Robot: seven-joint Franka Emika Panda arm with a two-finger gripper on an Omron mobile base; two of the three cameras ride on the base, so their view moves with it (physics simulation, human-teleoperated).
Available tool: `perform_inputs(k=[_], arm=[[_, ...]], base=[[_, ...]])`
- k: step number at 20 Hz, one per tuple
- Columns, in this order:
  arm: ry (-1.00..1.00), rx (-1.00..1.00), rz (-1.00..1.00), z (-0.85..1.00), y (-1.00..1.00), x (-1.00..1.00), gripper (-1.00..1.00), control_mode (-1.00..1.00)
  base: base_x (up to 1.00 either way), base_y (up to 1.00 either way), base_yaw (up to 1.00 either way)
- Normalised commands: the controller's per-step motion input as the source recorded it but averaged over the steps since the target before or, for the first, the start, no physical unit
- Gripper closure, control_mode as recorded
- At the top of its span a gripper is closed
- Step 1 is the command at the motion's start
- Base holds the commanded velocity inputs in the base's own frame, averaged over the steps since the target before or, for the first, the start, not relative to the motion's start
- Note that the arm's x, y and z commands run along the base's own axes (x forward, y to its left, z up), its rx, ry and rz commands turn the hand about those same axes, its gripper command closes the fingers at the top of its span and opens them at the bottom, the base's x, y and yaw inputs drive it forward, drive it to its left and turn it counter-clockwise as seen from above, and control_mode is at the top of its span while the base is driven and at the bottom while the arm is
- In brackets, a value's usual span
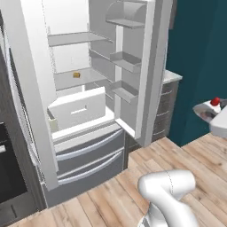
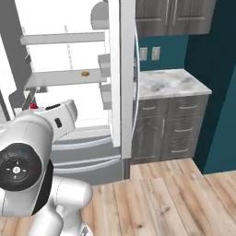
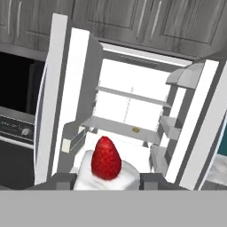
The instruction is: Take the cakes from the fridge and place them on the empty tray on the dining counter.
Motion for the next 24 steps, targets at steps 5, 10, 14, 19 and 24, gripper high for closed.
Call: perform_inputs(k=[5, 10, 14, 19, 24], arm=[[0.00, 0.00, 0.00, 0.00, 0.00, 0.00, 1.00, 1.00], [0.00, 0.00, 0.00, 0.00, 0.00, 0.00, 1.00, 1.00], [0.00, 0.00, 0.00, 0.00, 0.00, 0.00, 1.00, 1.00], [0.00, 0.00, 0.00, 0.00, 0.00, 0.00, 1.00, 1.00], [0.00, 0.00, 0.00, 0.00, 0.00, 0.00, 1.00, 1.00]], base=[[-0.24, 0.44, -0.29], [-0.46, 0.59, -0.25], [-0.47, 0.43, -0.28], [-0.39, 0.01, -0.41], [-0.19, 0.00, -0.45]])
